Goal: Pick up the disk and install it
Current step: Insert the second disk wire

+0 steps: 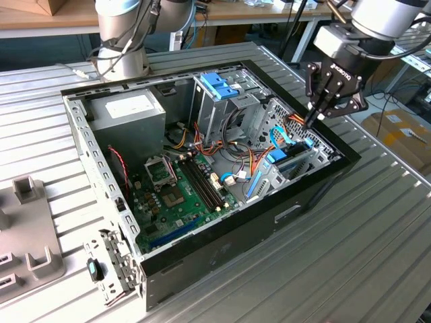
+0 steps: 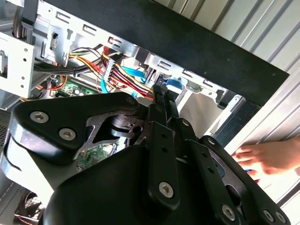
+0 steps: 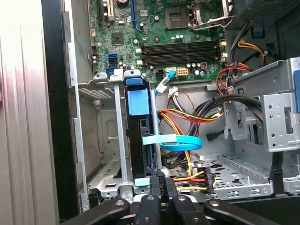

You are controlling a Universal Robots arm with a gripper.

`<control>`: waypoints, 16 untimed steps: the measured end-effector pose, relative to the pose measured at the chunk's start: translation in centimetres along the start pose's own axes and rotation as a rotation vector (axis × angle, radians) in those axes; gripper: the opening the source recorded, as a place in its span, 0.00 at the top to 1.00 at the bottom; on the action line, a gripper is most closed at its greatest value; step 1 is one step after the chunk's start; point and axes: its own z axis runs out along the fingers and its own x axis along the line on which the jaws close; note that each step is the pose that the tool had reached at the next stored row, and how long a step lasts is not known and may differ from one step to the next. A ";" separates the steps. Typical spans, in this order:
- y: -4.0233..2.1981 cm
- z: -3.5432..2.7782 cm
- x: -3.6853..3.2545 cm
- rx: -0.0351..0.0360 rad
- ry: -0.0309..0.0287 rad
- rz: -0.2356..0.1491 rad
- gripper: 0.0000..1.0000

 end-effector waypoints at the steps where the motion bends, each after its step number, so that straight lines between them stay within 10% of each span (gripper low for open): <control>1: -0.01 0.00 0.07 0.0000 0.0000 0.000 0.84; 16: -0.02 0.04 0.44 0.0000 -0.0001 0.000 0.84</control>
